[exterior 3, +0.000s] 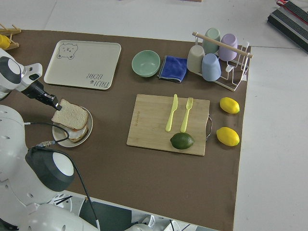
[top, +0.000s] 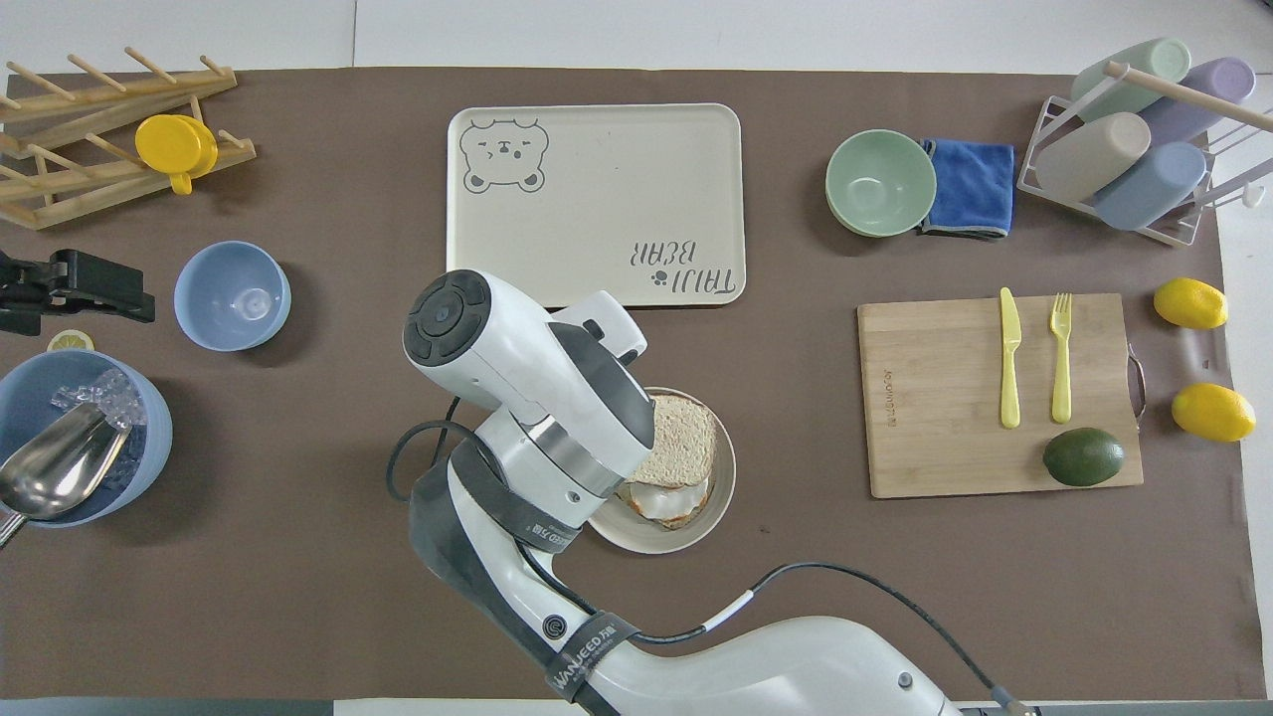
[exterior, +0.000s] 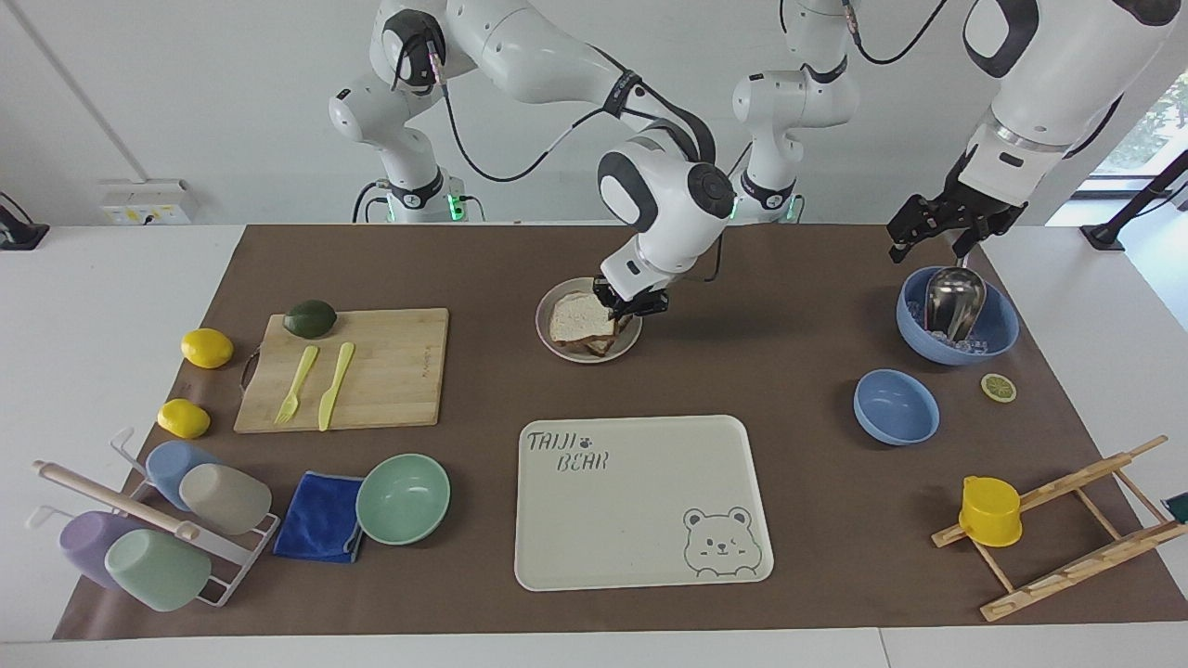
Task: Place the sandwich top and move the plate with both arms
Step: 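Carry the bread slice with the right gripper over the egg plate, then lower the bread onto the egg and open the right gripper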
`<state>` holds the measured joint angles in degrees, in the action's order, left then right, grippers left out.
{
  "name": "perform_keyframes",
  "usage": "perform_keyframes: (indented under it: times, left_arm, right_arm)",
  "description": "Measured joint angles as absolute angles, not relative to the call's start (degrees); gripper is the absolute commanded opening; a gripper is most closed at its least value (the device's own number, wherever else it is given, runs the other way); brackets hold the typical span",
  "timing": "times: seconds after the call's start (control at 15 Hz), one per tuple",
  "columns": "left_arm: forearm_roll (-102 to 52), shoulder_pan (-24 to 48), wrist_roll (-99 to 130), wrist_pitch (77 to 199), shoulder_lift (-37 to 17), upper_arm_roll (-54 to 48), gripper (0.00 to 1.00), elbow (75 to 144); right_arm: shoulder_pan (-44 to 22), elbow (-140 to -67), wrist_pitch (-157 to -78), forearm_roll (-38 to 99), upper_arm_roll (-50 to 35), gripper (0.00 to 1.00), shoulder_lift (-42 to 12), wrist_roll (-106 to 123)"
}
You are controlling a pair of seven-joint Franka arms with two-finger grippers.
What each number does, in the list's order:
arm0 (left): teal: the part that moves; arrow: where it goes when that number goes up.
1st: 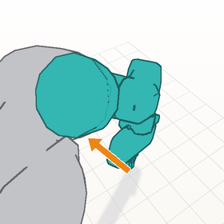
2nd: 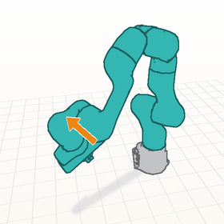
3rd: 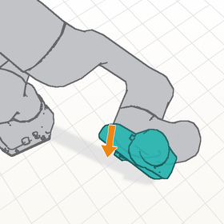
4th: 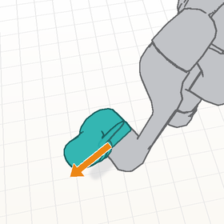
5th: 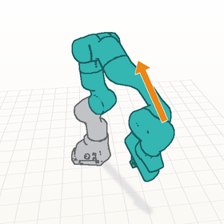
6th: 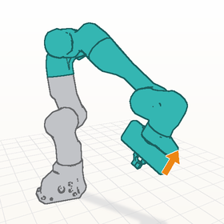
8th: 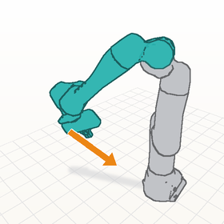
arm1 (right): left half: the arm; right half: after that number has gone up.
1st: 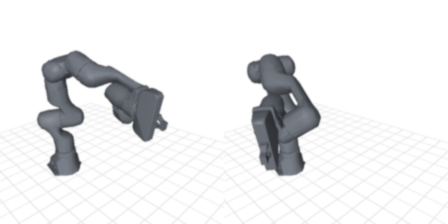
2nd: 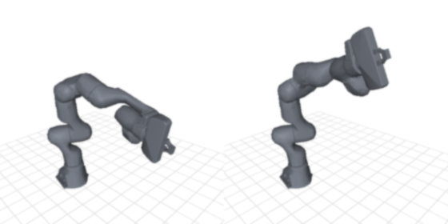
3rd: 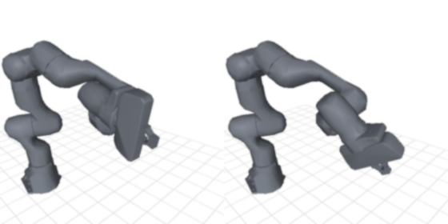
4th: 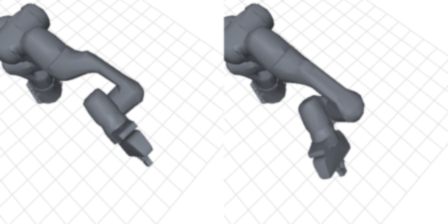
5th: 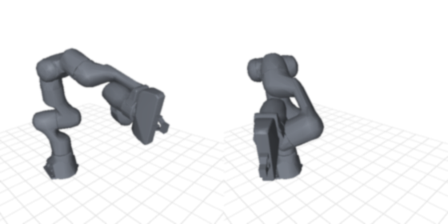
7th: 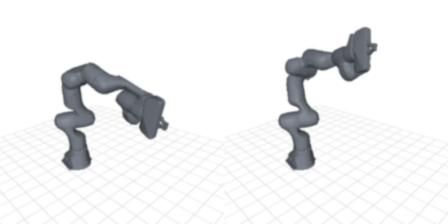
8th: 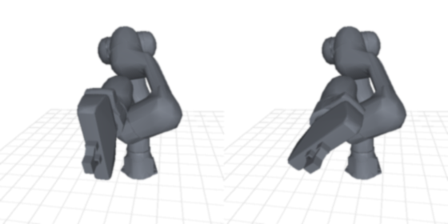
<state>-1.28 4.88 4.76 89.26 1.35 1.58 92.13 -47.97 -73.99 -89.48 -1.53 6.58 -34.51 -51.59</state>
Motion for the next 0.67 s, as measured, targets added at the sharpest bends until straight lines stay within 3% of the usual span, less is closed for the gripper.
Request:
perform_keyframes:
  times: [0.67]
  left_arm:
    - [-1.28, 4.87, 4.76, 90.88, 1.70, 1.58, 1.00, 93.34]
  right_arm:
    - [-48.22, -79.01, -96.17, 2.00, 6.50, 0.00, -33.67, -54.81]
